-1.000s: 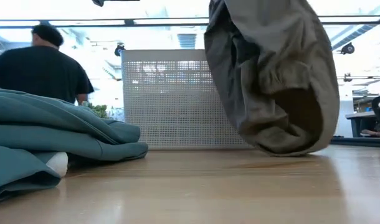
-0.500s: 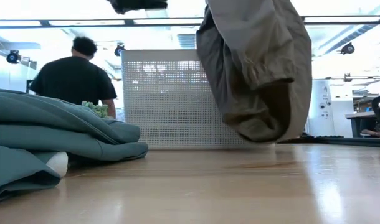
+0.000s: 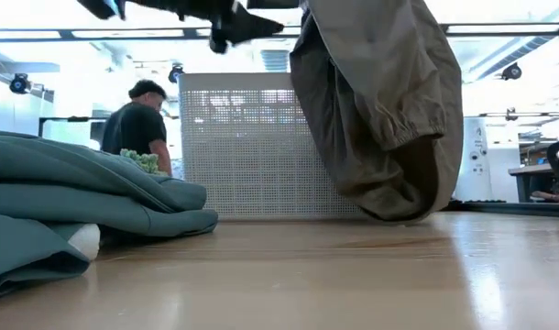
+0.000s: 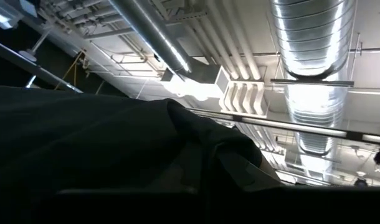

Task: Sort clothes
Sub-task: Put the gray hoodie into the white bin

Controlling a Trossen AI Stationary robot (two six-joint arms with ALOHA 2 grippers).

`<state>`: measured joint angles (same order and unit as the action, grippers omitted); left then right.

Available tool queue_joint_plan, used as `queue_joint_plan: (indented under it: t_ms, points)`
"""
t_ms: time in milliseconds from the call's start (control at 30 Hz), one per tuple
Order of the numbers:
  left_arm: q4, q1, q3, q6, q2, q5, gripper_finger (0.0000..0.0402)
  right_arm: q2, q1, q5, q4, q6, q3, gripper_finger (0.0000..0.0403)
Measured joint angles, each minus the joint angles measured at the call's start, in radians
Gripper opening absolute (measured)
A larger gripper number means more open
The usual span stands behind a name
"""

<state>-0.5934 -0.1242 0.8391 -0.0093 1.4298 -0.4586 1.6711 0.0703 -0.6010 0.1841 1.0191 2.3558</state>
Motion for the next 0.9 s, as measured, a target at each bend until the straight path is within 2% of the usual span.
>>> queue_joint_plan:
  t_ms: [100,167,400,533,700,733,900]
  points:
    - [-0.034,0.072,0.0,-0.045,0.03,0.119,0.0287,0.0,0.019,0.0,-0.001,0.001,0.0,0.0]
    - [-0.073,0.104,0.0,-0.056,0.06,0.163,0.0285,0.0,0.029,0.003,-0.001,0.002,0.0,0.0]
    - [-0.107,0.154,0.054,-0.051,0.156,0.17,0.0241,0.0,0.049,0.008,-0.001,0.003,0.0,0.0]
    - [-0.086,0.154,0.136,0.003,0.199,0.17,0.0175,-0.001,0.057,0.009,-0.001,0.003,0.0,0.0]
    - [0.024,0.143,0.253,0.094,0.201,0.163,0.003,-0.001,0.063,0.01,-0.003,0.016,0.0,0.0]
    - [0.057,0.143,0.271,0.104,0.19,0.162,0.0016,-0.001,0.063,0.008,-0.003,0.022,0.0,0.0]
    - [0.232,0.142,0.384,0.177,0.112,0.11,0.0003,-0.013,0.068,-0.023,-0.024,0.038,0.0,0.0]
